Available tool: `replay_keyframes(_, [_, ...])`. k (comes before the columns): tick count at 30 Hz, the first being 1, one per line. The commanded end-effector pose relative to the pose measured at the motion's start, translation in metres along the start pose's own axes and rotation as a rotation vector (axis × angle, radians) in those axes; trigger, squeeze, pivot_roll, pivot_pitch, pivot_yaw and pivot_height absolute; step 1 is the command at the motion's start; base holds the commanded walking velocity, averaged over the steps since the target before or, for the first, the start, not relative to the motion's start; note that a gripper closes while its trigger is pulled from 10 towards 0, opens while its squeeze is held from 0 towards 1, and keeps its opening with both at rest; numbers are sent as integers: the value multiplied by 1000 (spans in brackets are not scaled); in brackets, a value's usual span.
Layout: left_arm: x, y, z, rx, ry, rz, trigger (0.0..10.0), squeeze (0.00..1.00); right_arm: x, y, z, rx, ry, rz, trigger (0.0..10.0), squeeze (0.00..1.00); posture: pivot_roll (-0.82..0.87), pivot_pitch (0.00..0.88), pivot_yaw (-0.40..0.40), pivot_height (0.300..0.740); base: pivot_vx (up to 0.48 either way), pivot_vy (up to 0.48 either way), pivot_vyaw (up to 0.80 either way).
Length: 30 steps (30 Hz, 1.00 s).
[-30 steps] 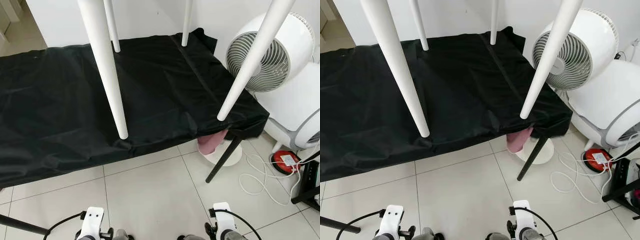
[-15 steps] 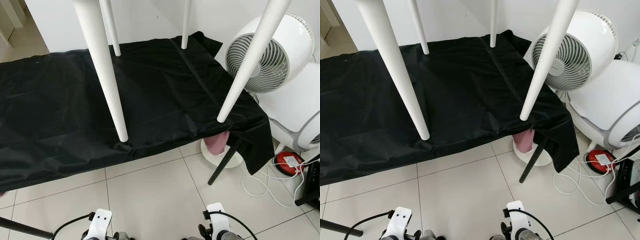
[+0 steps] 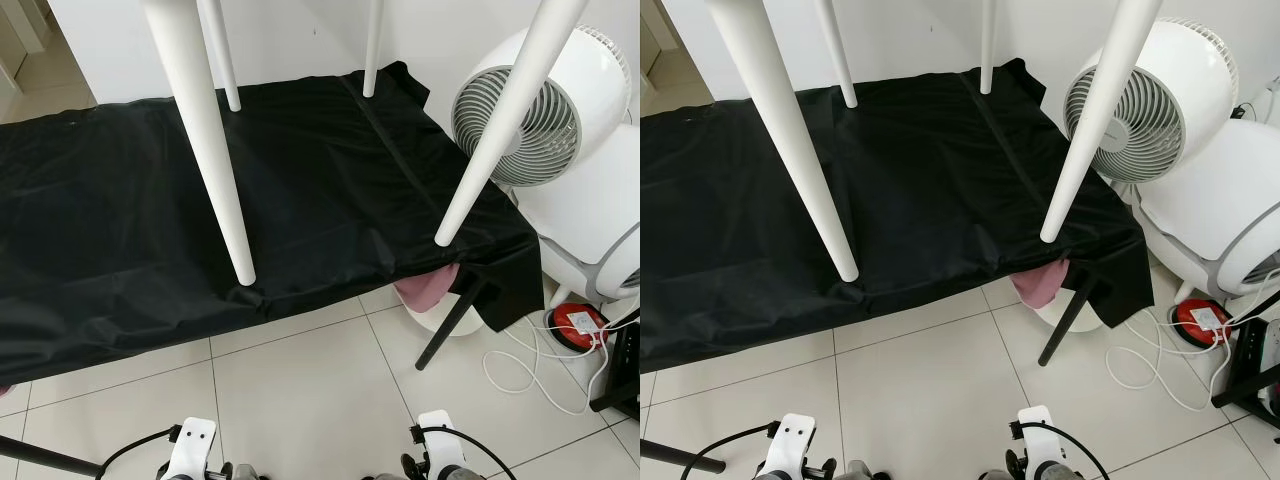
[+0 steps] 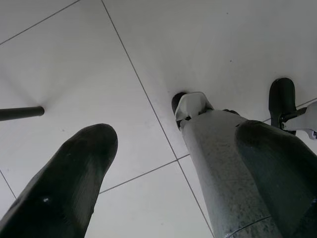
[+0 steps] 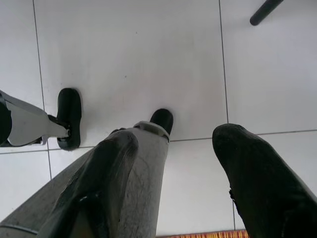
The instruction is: Building children table
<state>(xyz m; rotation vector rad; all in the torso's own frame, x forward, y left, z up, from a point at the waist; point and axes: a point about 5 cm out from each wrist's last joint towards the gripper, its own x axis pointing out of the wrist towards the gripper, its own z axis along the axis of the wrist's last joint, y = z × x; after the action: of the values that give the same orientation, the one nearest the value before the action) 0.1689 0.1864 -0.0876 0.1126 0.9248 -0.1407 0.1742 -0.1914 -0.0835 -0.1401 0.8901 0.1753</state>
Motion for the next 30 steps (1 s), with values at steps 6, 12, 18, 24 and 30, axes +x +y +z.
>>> replay_keyframes(6, [-3, 6, -10, -21, 39, 53, 10000, 0, -2, 7, -12, 22, 49, 3, 10000, 0, -93, 89, 69, 740, 0, -165, 0])
replay_keyframes(12, [-2, 6, -8, -14, 40, 55, 10000, 0, -1, 11, -13, 39, 54, -4, 10000, 0, -98, 91, 71, 740, 0, -253, 0])
replay_keyframes(18, [-2, 6, -7, -10, 41, 57, 10000, 0, -2, 7, -15, 44, 61, -16, 10000, 0, -94, 95, 73, 740, 0, -273, 0])
replay_keyframes(24, [-2, 6, -7, -7, 40, 57, 10000, 0, -3, 4, -17, 51, 68, -25, 10000, 0, -92, 98, 76, 740, 0, -293, 0])
replay_keyframes(30, [-2, 7, -7, -5, 41, 56, 10000, 0, -4, 3, -18, 58, 74, -32, 10000, 0, -92, 98, 76, 740, 0, -292, 0])
